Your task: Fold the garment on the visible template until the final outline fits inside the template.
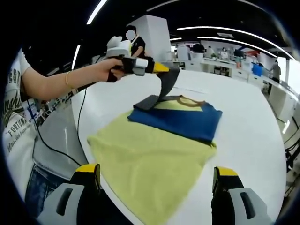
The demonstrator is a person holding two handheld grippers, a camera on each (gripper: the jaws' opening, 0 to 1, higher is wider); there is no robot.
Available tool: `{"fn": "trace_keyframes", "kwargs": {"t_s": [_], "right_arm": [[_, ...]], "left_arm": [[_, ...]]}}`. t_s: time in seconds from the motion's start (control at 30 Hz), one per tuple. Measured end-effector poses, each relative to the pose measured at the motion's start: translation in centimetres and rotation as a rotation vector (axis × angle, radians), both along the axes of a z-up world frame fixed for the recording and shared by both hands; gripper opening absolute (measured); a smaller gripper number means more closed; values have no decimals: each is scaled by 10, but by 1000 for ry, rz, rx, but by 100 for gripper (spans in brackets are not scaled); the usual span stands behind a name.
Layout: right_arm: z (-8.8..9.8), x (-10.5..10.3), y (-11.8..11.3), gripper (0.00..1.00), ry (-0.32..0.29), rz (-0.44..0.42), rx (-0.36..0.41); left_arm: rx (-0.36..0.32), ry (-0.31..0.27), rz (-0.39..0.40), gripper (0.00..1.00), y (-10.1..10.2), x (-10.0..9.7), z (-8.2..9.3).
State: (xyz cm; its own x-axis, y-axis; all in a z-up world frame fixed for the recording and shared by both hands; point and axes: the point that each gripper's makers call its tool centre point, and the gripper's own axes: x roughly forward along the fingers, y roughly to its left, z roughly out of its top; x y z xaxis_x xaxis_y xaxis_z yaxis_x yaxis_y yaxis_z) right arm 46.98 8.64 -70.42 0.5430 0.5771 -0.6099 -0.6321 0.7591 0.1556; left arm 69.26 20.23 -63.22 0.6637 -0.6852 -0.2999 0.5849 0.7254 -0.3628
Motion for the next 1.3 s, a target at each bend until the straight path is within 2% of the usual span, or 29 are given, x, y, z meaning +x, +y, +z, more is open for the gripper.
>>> {"fn": "trace_keyframes", "kwargs": {"t_s": [0.2,0.5,0.77,0.9,1.07,1.3], "right_arm": [[-2,1,2,99,3,0,-2],[-7,-1,-3,99,18,-8,-14],[-9,-2,-5,99,22,-8,-20],[-10,-2,-4,99,23,-4,-23],[-13,-4,-6,99,29,-6,-25],[-18,-8,-9,99,39,-16,-25]], "left_arm": [[3,4,-42,1,-21,-4,-4],[-8,-6,-91,1,-45,-9,0],[10,3,-135,1,-66,-21,-8],[38,6,-158,1,-77,-27,-18],[83,31,-177,2,-87,-34,-39],[161,83,-209,2,-102,-47,-79]]}}
